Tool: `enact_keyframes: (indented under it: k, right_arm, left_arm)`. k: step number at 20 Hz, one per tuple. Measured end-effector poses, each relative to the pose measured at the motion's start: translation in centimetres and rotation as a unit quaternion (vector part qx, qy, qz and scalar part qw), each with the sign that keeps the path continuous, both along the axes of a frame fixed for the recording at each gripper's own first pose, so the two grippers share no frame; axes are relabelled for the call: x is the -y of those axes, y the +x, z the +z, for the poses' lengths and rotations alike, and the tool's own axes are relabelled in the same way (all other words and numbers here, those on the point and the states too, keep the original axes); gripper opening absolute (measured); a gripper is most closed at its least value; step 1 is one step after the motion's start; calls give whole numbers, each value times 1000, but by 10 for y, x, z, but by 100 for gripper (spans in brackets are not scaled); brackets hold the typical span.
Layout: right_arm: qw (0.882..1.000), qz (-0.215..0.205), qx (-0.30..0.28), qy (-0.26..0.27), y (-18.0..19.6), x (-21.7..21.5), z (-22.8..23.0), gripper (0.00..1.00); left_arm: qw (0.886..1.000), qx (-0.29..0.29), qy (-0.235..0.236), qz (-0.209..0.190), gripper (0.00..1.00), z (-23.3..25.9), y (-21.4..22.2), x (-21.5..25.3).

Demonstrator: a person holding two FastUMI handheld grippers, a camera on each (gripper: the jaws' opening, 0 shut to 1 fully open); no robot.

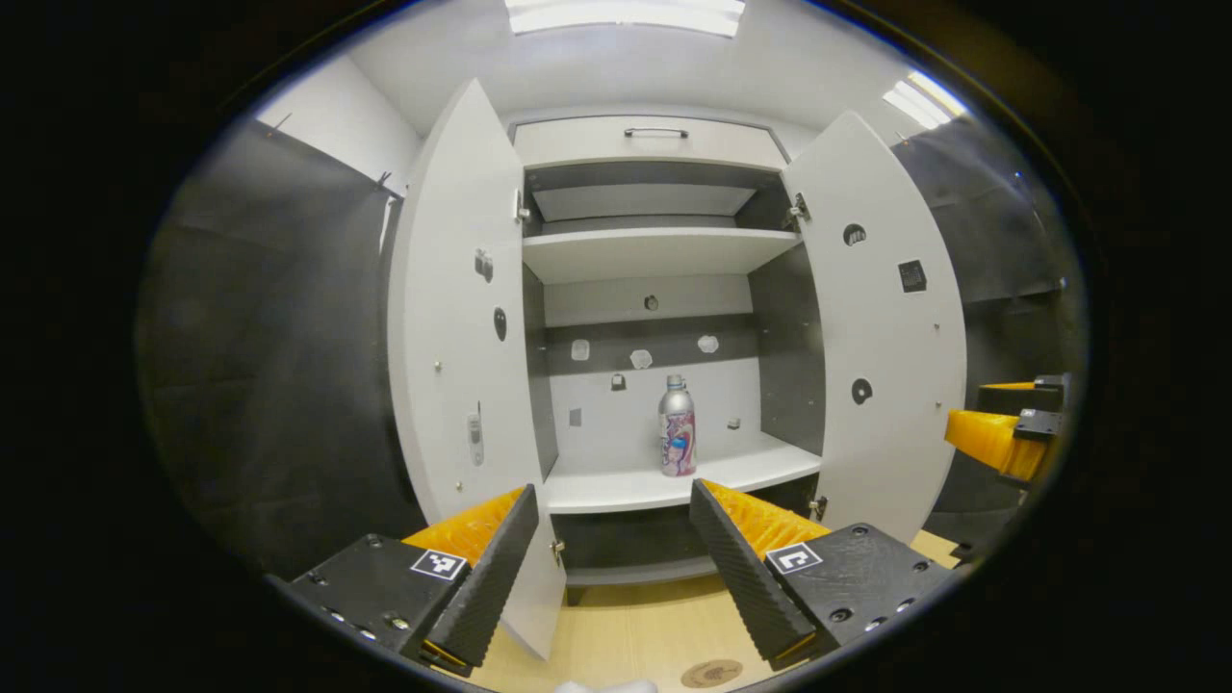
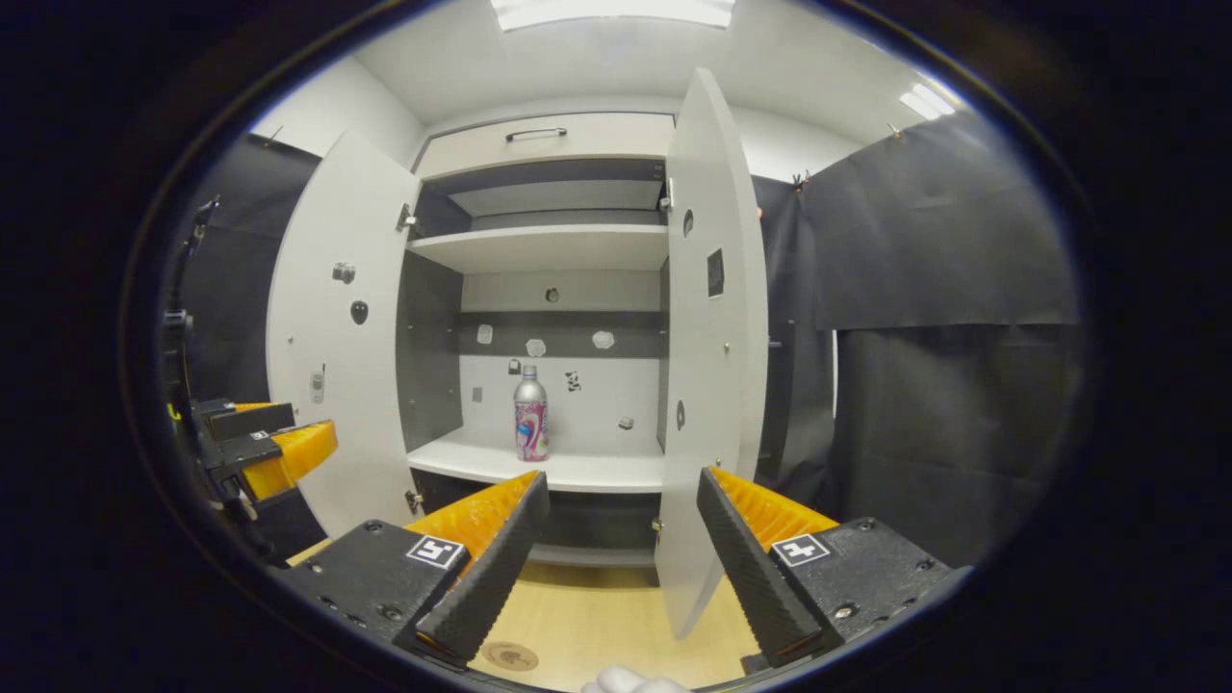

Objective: Grasp the bottle in the cabinet with the left hand and place it on the coaster, then close the right door with the right hand and the left door with the left hand.

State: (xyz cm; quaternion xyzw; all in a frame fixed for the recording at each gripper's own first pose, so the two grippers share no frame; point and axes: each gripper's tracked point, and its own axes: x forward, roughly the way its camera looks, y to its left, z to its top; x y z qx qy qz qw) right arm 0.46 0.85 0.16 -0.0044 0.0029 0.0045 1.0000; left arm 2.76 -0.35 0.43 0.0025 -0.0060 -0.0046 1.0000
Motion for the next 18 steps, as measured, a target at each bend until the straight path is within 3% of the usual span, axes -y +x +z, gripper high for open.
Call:
enact_keyframes:
  k: [6, 18]
  right_arm:
    - [1000, -1, 3, -3, 3, -4, 8, 100]
    - [999, -34, -8, 0, 11, 11, 14, 100]
  left_arm:
    - [999, 23, 1, -23, 97, 19, 53, 17]
    - [997, 63, -26, -47, 97, 61, 204, 56]
